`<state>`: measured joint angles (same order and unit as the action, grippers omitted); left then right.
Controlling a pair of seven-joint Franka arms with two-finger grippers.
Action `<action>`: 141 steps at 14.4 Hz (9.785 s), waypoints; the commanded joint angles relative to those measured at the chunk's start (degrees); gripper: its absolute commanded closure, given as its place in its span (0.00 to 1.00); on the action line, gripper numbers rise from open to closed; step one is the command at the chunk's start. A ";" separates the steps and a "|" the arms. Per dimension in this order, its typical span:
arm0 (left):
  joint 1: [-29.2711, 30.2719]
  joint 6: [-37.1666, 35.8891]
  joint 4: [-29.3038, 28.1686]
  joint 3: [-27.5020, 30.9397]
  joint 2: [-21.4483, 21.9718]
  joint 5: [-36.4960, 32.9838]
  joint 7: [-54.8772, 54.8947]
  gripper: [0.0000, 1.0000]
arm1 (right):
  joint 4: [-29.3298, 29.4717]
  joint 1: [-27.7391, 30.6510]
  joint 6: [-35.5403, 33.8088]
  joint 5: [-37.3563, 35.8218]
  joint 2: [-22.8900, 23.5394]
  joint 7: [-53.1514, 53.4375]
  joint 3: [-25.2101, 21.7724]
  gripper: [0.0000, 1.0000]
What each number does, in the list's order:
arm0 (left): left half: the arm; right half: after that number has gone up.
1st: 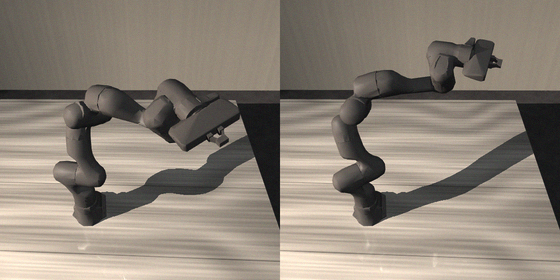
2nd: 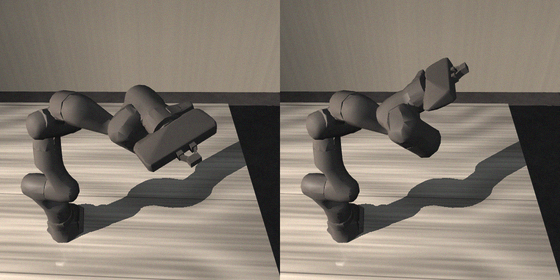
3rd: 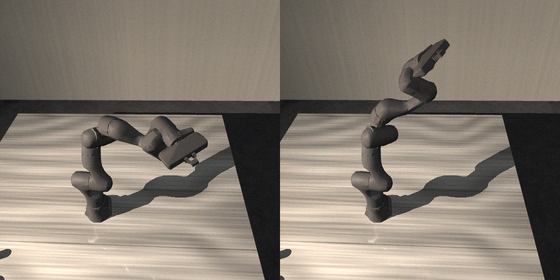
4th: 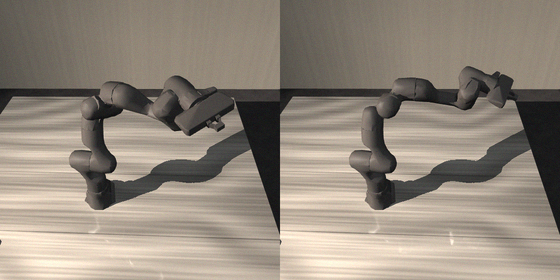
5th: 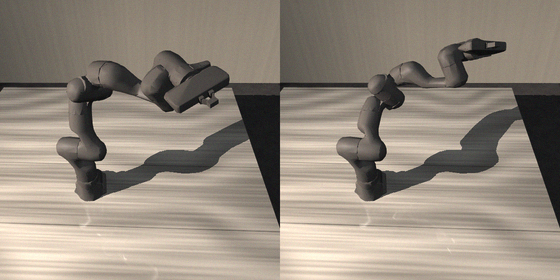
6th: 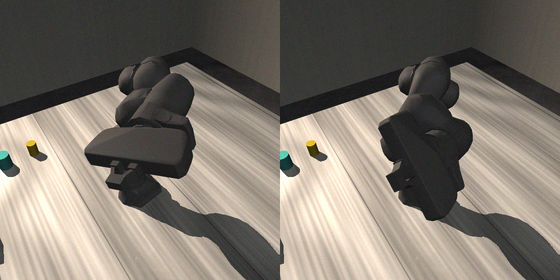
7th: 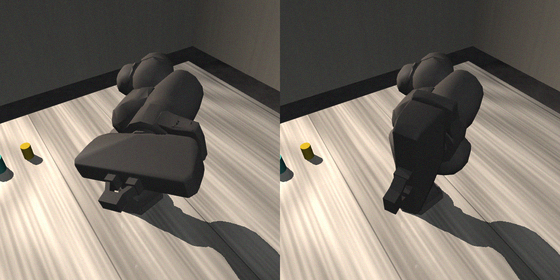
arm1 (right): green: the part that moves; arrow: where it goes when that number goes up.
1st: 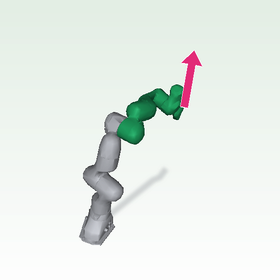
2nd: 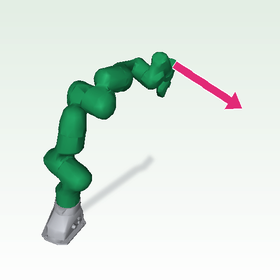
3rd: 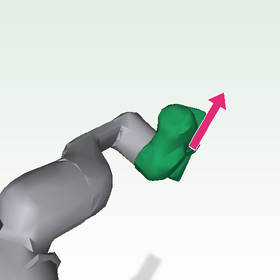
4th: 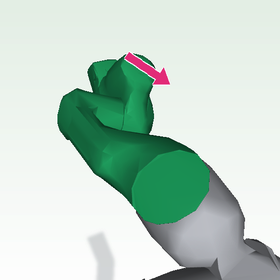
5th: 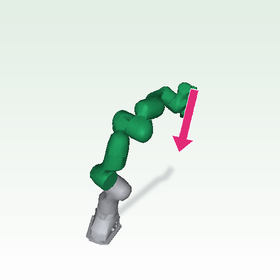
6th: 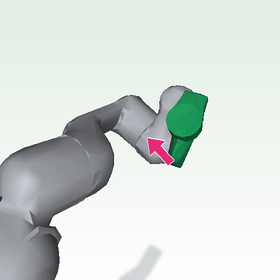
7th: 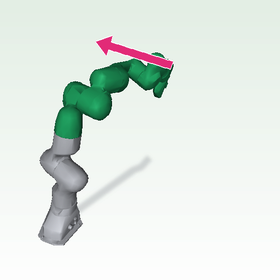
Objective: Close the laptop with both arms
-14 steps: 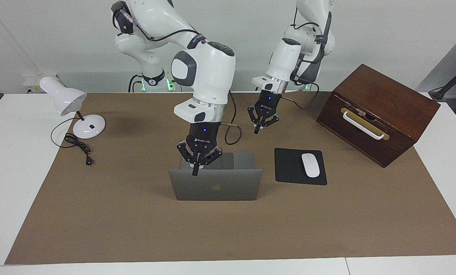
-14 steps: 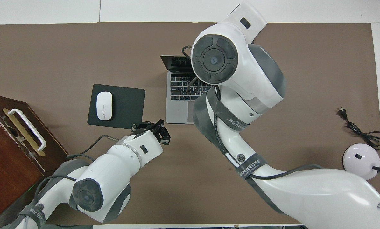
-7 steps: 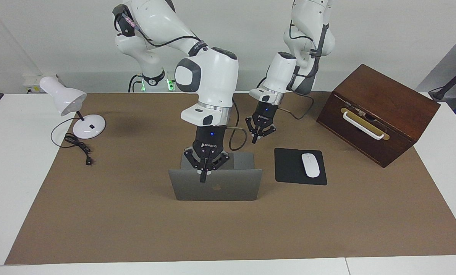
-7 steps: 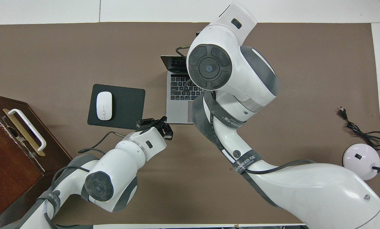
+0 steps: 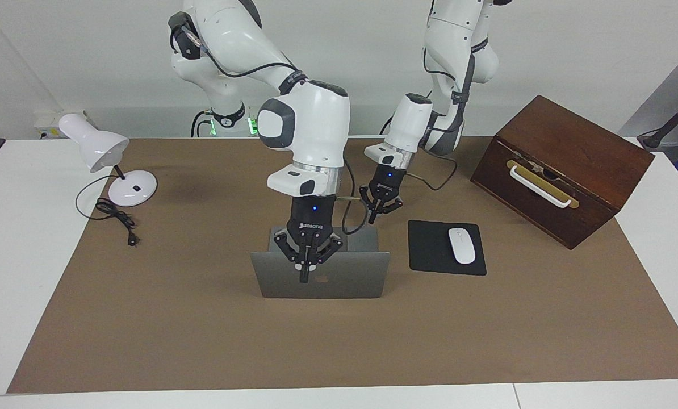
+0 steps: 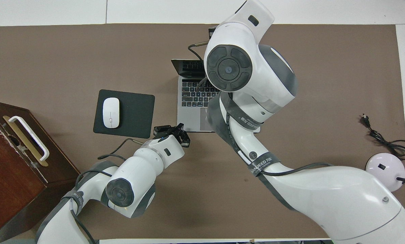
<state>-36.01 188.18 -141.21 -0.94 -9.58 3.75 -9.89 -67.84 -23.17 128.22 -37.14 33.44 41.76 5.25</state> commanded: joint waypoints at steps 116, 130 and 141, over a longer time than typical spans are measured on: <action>3.32 11.68 1.64 1.20 -14.24 -0.06 16.40 1.00 | -21.46 3.48 -16.25 41.36 -4.00 -10.56 1.17 1.00; 3.41 11.51 1.73 1.20 -14.15 -0.06 15.96 1.00 | -19.62 3.57 -18.51 42.59 -3.82 -10.65 1.17 1.00; 4.02 10.63 2.35 0.85 -13.54 -0.15 11.83 1.00 | -9.26 3.65 -30.83 34.36 -12.87 -23.01 -7.09 1.00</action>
<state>-34.44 200.33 -140.01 -0.72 -17.80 3.67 1.53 -78.53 -20.02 98.58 1.10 21.81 24.85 -0.78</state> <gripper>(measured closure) 0.991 0.991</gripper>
